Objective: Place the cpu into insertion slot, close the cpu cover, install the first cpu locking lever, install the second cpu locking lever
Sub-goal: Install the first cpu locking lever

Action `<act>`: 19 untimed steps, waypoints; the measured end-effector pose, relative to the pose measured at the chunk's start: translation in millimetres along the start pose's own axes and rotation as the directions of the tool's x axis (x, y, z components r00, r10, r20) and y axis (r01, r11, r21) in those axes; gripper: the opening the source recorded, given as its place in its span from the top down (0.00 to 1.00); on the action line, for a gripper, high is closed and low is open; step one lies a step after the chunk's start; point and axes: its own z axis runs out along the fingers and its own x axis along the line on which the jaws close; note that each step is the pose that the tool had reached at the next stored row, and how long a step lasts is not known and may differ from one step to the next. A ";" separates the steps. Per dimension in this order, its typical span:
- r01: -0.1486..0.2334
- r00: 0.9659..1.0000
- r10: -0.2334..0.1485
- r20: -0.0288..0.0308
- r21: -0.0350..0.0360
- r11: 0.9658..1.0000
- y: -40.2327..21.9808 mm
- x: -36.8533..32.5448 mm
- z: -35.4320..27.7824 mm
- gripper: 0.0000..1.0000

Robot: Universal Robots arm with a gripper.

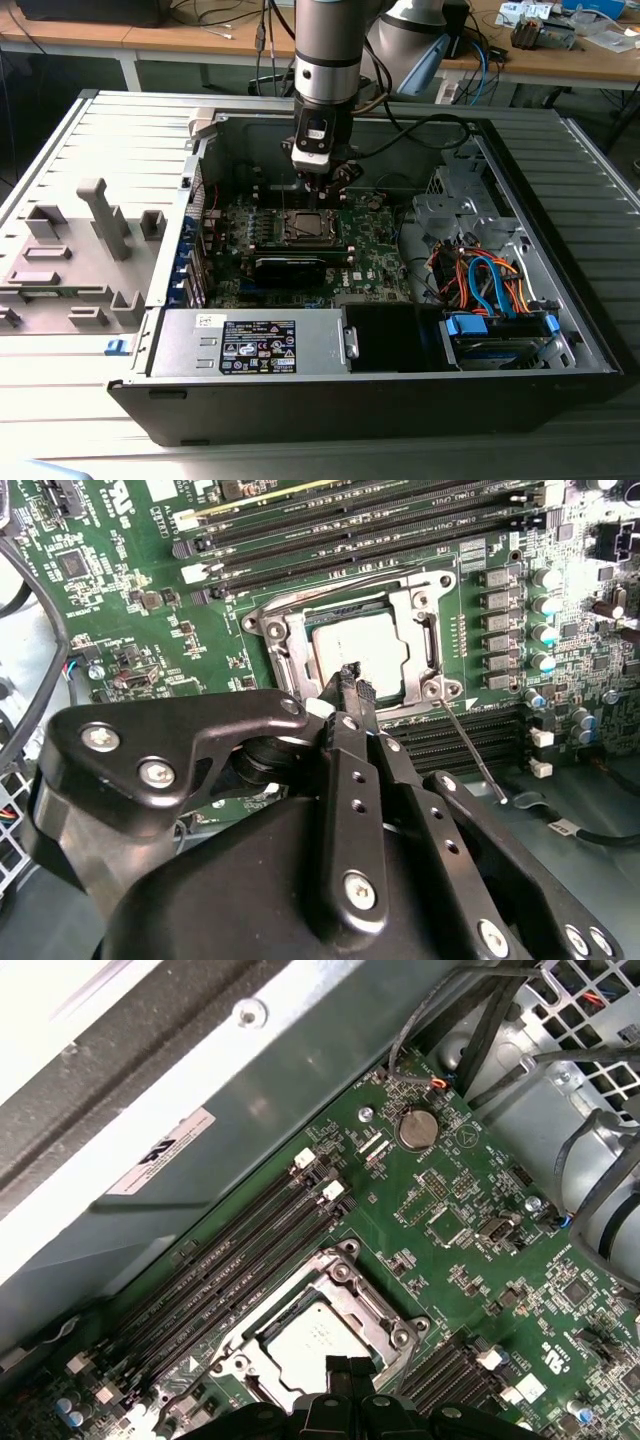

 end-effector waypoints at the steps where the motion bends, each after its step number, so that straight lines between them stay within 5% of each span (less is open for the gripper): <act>1: 0.002 1.000 -0.002 0.000 0.000 1.000 0.0 0.0 0.0 0.89; 19: 0.069 0.998 -0.069 0.003 -0.003 0.998 0.0 0.0 0.0 0.89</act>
